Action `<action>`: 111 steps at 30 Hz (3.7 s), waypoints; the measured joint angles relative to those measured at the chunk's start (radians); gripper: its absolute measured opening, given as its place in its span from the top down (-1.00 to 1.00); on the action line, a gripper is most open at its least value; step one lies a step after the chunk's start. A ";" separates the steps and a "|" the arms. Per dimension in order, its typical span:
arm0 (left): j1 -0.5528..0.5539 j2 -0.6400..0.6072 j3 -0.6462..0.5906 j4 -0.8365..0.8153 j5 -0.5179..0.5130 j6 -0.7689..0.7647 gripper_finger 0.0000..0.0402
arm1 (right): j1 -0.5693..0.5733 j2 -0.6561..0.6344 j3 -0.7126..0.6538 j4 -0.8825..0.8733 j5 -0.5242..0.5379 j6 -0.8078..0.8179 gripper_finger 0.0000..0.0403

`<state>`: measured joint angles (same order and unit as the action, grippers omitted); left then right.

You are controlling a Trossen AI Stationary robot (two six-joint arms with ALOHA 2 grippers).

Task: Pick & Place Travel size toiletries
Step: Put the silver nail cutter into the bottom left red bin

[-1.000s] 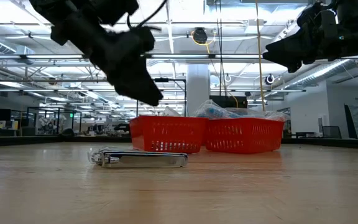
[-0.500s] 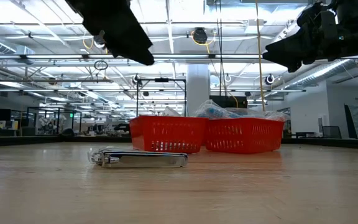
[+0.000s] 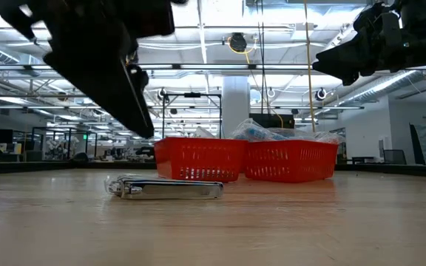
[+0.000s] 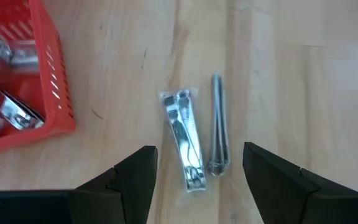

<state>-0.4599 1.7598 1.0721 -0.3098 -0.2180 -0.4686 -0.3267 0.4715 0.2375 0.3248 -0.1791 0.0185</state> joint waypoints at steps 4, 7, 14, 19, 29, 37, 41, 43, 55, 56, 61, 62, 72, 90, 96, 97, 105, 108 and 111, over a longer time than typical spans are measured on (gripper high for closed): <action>0.004 0.047 0.000 -0.006 -0.019 -0.033 -0.17 | 0.000 0.000 0.000 0.000 0.000 0.001 0.07; 0.011 0.077 0.000 -0.004 -0.018 -0.037 -0.17 | 0.000 0.000 0.000 0.000 0.000 0.003 0.07; 0.028 0.100 0.000 -0.006 -0.019 -0.063 -0.17 | 0.000 0.000 0.000 0.000 0.000 0.003 0.07; 0.035 0.102 0.000 -0.041 -0.020 -0.096 -0.17 | 0.000 0.000 0.000 -0.001 0.000 0.003 0.07; 0.034 0.102 0.000 -0.128 -0.026 -0.098 -0.17 | 0.000 0.000 0.000 -0.001 0.000 0.002 0.07; 0.036 0.102 -0.001 -0.081 -0.004 0.022 -0.17 | 0.000 0.000 0.000 -0.001 0.000 0.001 0.07; 0.045 0.102 -0.009 -0.082 0.028 0.022 -0.16 | 0.000 0.000 0.000 -0.002 -0.001 0.001 0.07; 0.049 0.101 -0.015 -0.078 0.035 0.022 -0.11 | 0.000 0.000 0.000 -0.002 -0.001 0.001 0.07; 0.060 0.100 -0.032 -0.024 0.047 0.063 0.55 | 0.000 0.000 0.000 -0.002 -0.001 0.000 0.07; 0.060 0.100 -0.032 -0.025 0.056 0.068 0.62 | 0.000 0.000 0.000 -0.002 -0.001 0.000 0.07; 0.060 0.099 -0.031 -0.046 0.084 0.081 0.84 | 0.000 0.000 0.000 -0.002 -0.001 0.000 0.07; 0.059 0.097 -0.031 -0.050 0.084 0.075 0.84 | 0.000 0.000 0.000 -0.002 -0.001 0.001 0.07; 0.044 0.092 -0.016 -0.059 0.065 0.089 0.80 | 0.000 0.000 0.000 -0.003 0.000 0.000 0.07; 0.031 -0.029 -0.014 0.051 -0.009 0.156 0.82 | 0.000 0.003 0.000 -0.003 0.000 0.000 0.07; 0.028 -0.118 -0.014 0.074 -0.140 0.262 0.82 | 0.000 0.014 0.000 -0.001 0.002 0.000 0.07; 0.034 -0.124 -0.013 0.075 -0.168 0.262 0.82 | 0.000 0.014 0.000 -0.003 0.003 0.000 0.07; 0.151 -0.128 -0.014 0.048 -0.216 0.161 0.82 | 0.000 0.015 0.000 -0.001 0.002 0.000 0.07; 0.197 -0.128 -0.014 0.046 -0.195 0.126 0.81 | 0.000 0.015 0.000 -0.001 0.002 0.000 0.07; 0.230 -0.128 -0.014 0.044 -0.172 0.125 0.79 | 0.000 0.015 0.000 -0.001 0.002 0.000 0.07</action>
<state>-0.2301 1.6320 1.0584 -0.2662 -0.3904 -0.3431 -0.3271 0.4870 0.2375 0.3237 -0.1768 0.0185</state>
